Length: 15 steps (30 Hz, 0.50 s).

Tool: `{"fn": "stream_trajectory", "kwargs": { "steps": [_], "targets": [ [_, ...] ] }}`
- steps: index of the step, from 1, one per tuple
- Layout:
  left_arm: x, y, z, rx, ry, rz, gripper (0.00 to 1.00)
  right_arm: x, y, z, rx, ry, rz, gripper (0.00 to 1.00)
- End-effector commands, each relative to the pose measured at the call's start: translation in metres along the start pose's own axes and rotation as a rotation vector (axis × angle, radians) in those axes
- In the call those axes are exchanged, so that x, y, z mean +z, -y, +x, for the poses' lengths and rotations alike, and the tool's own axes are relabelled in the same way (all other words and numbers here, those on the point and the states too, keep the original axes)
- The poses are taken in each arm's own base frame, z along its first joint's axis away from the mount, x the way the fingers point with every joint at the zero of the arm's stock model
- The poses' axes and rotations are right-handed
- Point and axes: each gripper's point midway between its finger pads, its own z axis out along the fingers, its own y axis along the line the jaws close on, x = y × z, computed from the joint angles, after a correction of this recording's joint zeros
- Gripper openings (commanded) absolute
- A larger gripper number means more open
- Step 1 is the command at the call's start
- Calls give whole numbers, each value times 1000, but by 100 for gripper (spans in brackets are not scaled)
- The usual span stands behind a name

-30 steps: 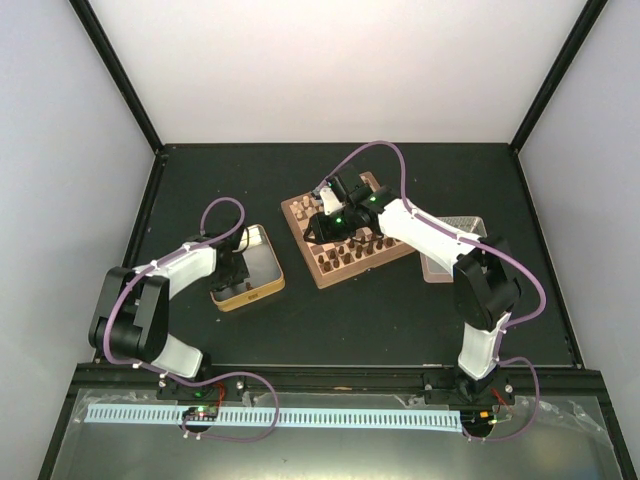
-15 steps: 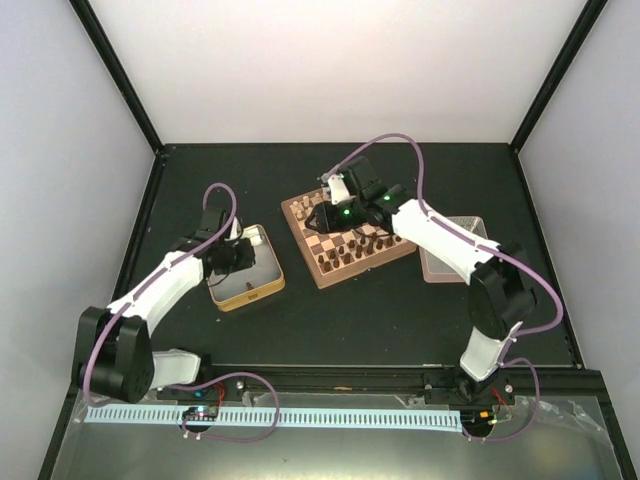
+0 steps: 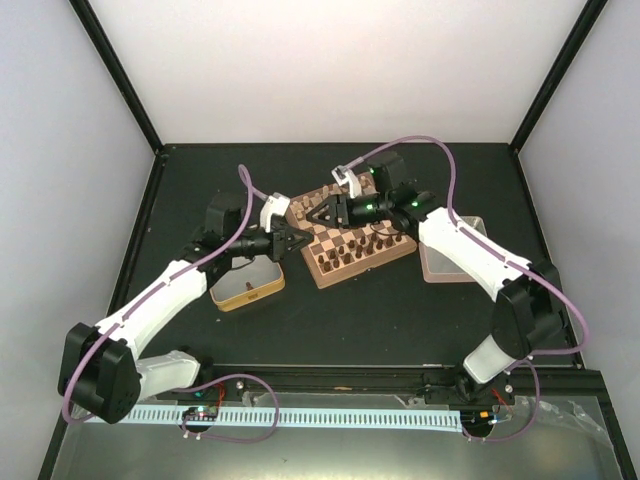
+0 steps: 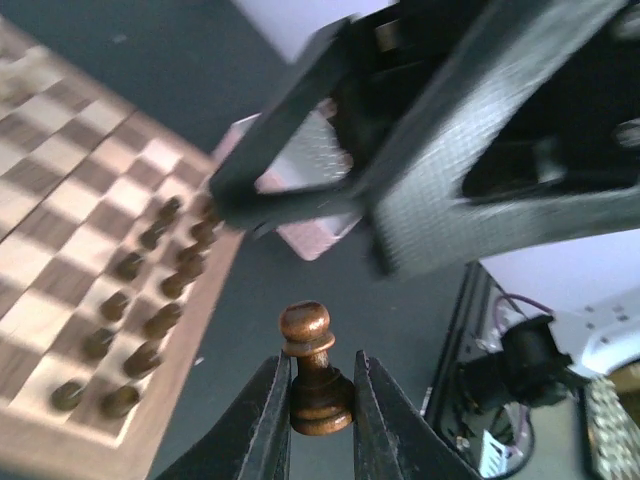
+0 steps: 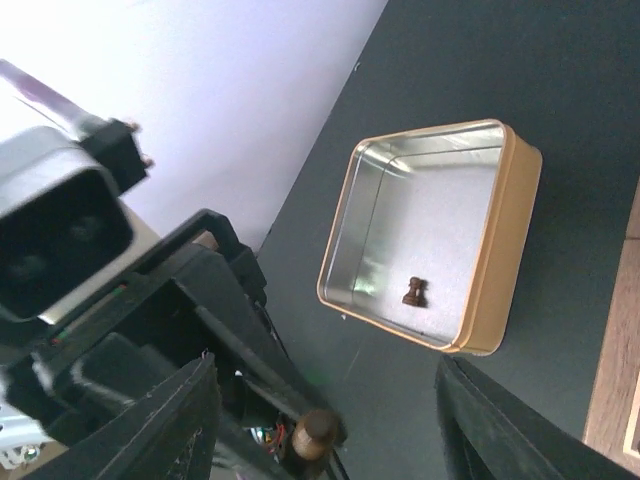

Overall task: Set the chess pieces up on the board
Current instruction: Place the chess piece on the chessboard.

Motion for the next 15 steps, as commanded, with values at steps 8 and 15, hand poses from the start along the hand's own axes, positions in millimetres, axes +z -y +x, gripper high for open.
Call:
{"fn": "stream_trajectory", "kwargs": {
  "steps": [8,15],
  "targets": [
    [3,64,-25,285,32,270,13,-24,-22,29,27,-80,-82,39],
    [5,59,-26,280,38,243,12,-26,-31,36,33,-114,-138,21]
  ]
}}
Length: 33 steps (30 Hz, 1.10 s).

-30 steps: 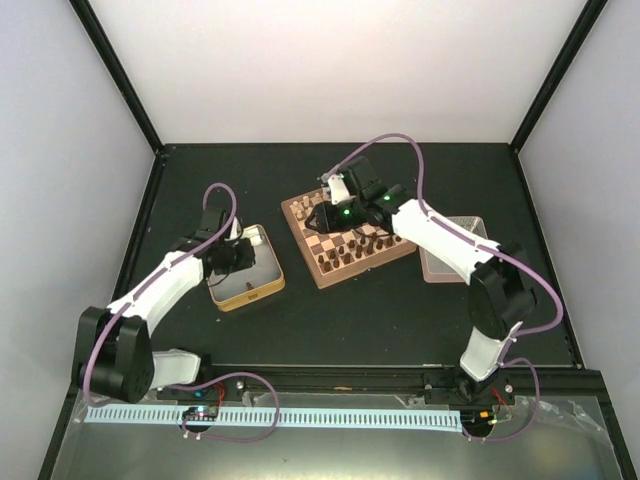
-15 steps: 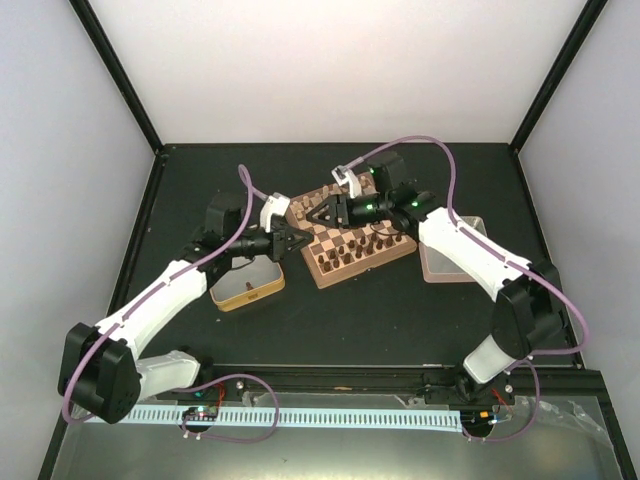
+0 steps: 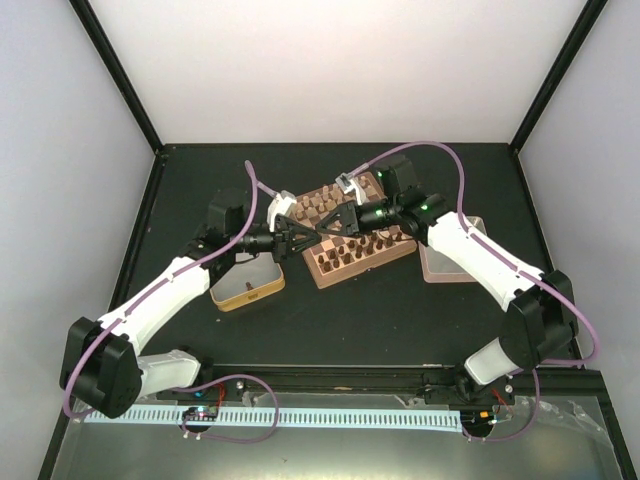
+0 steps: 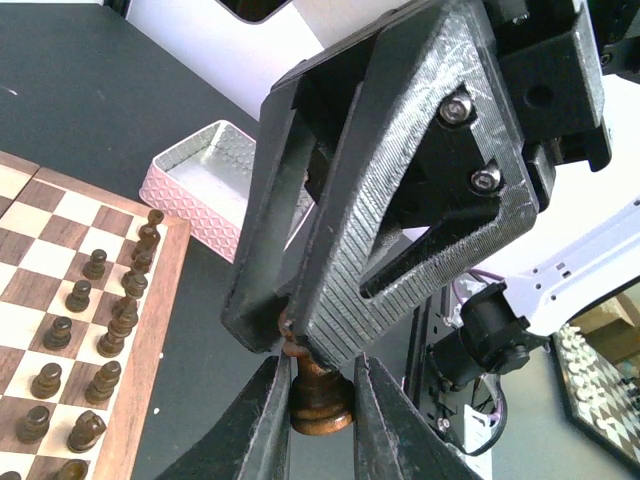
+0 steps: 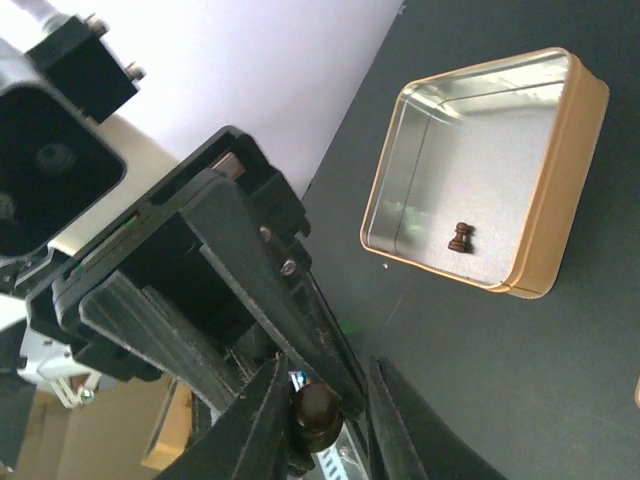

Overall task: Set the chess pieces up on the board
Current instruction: Place the chess piece on the chessboard.

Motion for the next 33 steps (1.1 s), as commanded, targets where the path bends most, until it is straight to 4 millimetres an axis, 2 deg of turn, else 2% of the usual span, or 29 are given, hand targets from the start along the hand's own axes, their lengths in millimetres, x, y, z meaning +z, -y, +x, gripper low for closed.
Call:
{"fn": "stream_trajectory", "kwargs": {
  "steps": [1,4,6,7,9,10,14,17,20,26,33],
  "targets": [
    [1,10,-19,92,35,22,12,-5,-14,9,0,-36,-68,18],
    [1,7,-20,88,38,4,12,-6,-15,9,-1,-36,-71,7],
    [1,3,-21,73,40,-19,16,-6,-16,7,-6,-27,-68,2],
    [1,0,-21,61,38,-35,21,-7,-15,4,-11,-14,-58,1],
    [1,-8,-24,34,37,-84,38,-9,-5,-4,-25,34,10,1],
    [0,-17,-24,12,35,-136,46,-12,7,-11,-39,79,88,1],
    [-12,-57,-19,-80,26,-372,61,-41,69,-35,-86,235,478,1],
    [-30,-86,-13,-146,47,-558,67,-73,118,-47,-129,327,795,1],
    [-45,-96,-10,-165,76,-654,68,-97,156,-51,-133,355,994,1],
    [-54,-96,-11,-161,113,-681,68,-112,207,-52,-56,334,1100,1],
    [-49,-99,-6,-190,95,-665,68,-100,244,-47,5,205,1148,2]
  ]
}}
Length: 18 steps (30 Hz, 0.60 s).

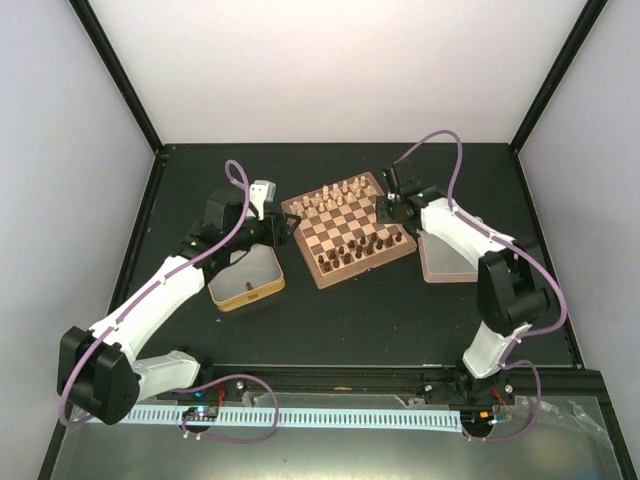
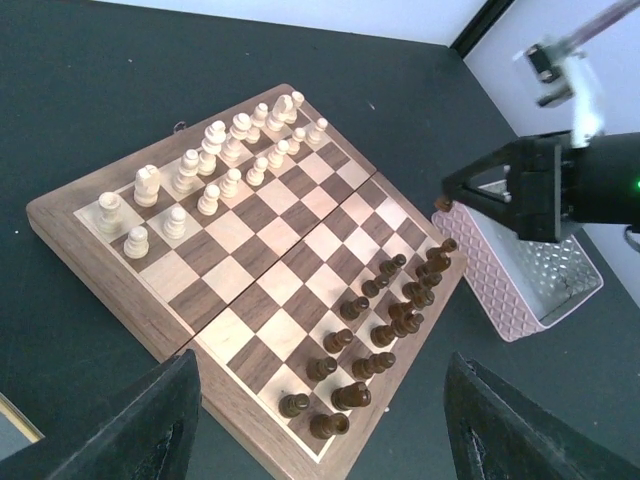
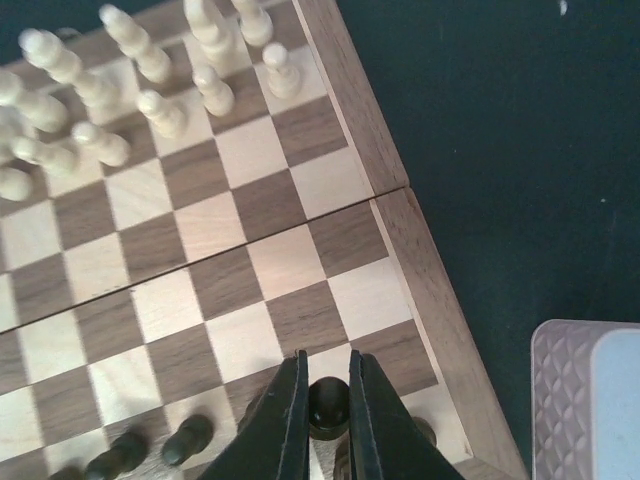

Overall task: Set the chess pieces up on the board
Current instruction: Place the chess piece on the chessboard.

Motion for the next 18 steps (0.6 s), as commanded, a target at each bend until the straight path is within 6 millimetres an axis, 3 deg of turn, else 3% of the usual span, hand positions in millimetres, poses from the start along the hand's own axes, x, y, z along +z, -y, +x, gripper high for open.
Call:
{"fn": "stream_trajectory", "kwargs": {
  "steps": [1,6,18],
  "targets": [
    [2,-6,3,-27,-7,-19,68,14,7,0,-34,-57,59,2],
    [5,-7,6,-36,-24,-17,68,31,7,18,-52,-157,67,3],
    [9,-9,10,-45,-41,-19,68,53,2,41,-82,-269,39,5]
  ]
}}
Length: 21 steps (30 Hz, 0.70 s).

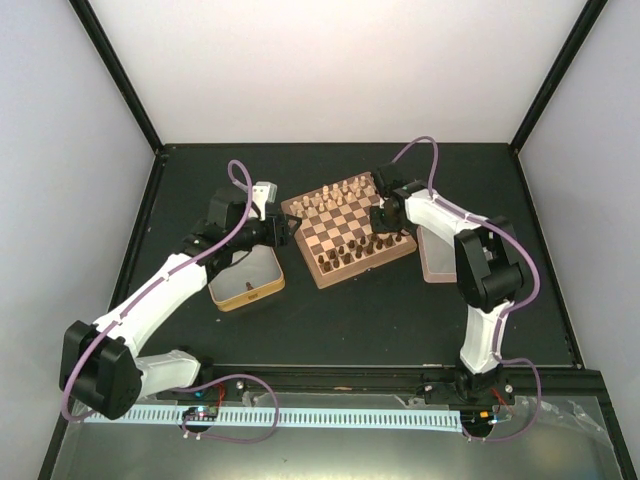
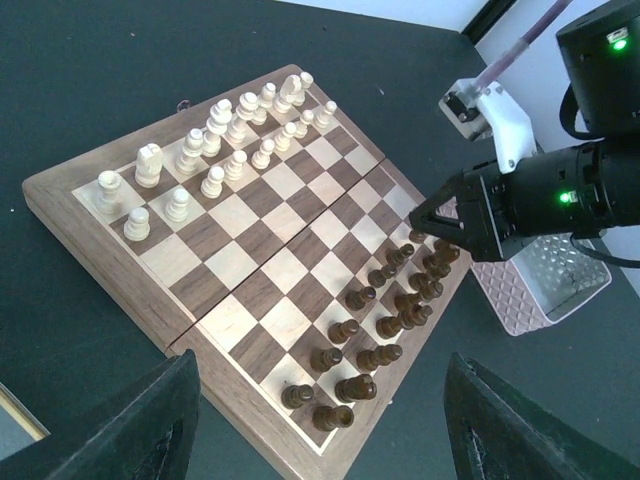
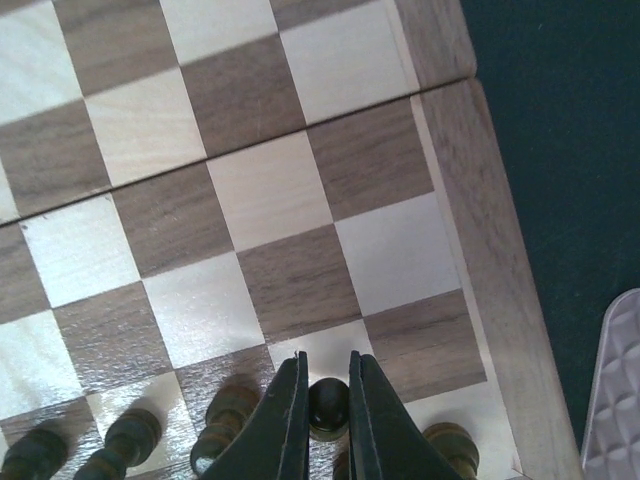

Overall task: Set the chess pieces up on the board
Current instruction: Place the chess piece on the chessboard.

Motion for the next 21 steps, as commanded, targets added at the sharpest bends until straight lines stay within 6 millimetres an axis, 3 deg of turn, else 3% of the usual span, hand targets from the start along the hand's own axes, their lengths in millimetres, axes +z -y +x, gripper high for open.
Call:
{"fn": "stream_trajectory", "kwargs": {
  "steps": [1,21],
  "targets": [
    [2,-4,3,-21,-15,-8,68,3,-1,1,-19,-25,-8,5],
    [6,-6,4,-29,-27,-11,68,8,0,-1,-27,-21,4,19]
  ]
}}
